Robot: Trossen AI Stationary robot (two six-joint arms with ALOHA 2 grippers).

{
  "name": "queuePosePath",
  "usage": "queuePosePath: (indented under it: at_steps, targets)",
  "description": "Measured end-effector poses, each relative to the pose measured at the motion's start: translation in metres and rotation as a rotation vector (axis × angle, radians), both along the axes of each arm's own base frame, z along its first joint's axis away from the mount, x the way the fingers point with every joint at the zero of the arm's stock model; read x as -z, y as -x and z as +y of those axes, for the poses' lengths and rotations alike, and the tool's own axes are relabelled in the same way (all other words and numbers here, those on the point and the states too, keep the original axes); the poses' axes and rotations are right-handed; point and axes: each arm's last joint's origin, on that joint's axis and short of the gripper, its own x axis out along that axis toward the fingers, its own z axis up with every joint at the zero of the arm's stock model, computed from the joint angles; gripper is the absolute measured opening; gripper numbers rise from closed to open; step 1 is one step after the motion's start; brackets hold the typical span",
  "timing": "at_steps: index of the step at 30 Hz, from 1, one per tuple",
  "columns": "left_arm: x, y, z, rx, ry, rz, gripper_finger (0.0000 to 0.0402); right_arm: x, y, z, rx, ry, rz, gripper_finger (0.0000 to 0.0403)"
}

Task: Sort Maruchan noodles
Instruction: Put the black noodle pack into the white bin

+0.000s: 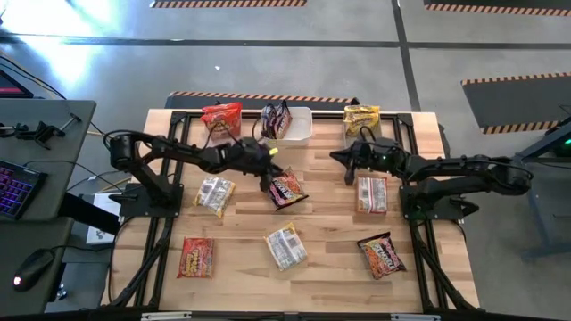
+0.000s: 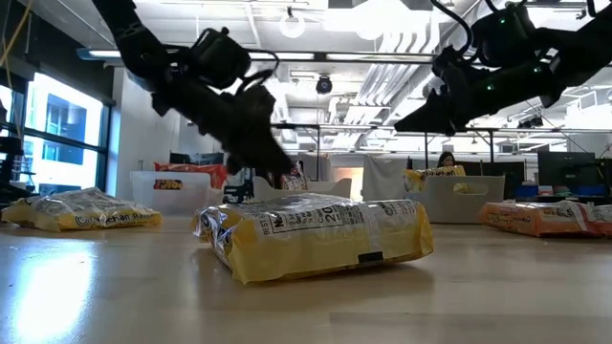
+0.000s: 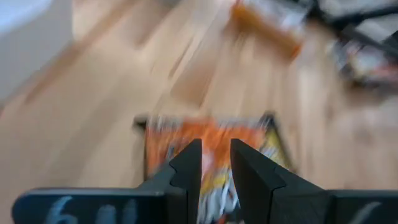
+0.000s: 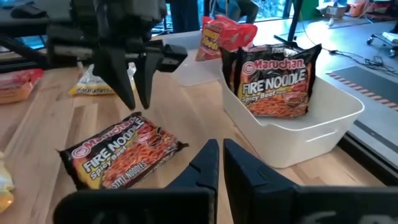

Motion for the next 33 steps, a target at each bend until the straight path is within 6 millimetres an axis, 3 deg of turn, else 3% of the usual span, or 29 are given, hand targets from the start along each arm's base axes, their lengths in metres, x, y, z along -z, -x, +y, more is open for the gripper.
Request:
queuePosePath:
  at_steps: [8, 15, 20, 27, 33]
  targets:
    - [0.017, 0.009, -0.021, -0.066, -0.057, 0.241, 0.0109, 0.001, -0.001, 0.002, -0.012, 0.01, 0.01, 0.0007]
    - [0.012, 0.004, -0.028, -0.06, -0.102, 0.262, 0.0174, 0.001, -0.001, 0.002, -0.012, 0.011, 0.01, 0.0007]
    - [0.006, 0.003, -0.026, -0.055, -0.149, 0.375, 0.0195, 0.001, -0.001, 0.002, -0.011, 0.011, 0.01, 0.0007]
    - [0.008, 0.006, -0.027, -0.017, -0.112, 0.42, 0.0179, 0.001, -0.001, 0.002, -0.011, 0.009, 0.01, 0.0007]
    - [0.008, 0.005, -0.032, 0.086, -0.156, 0.413, 0.0114, 0.001, -0.001, 0.003, -0.037, -0.021, 0.0, 0.0007]
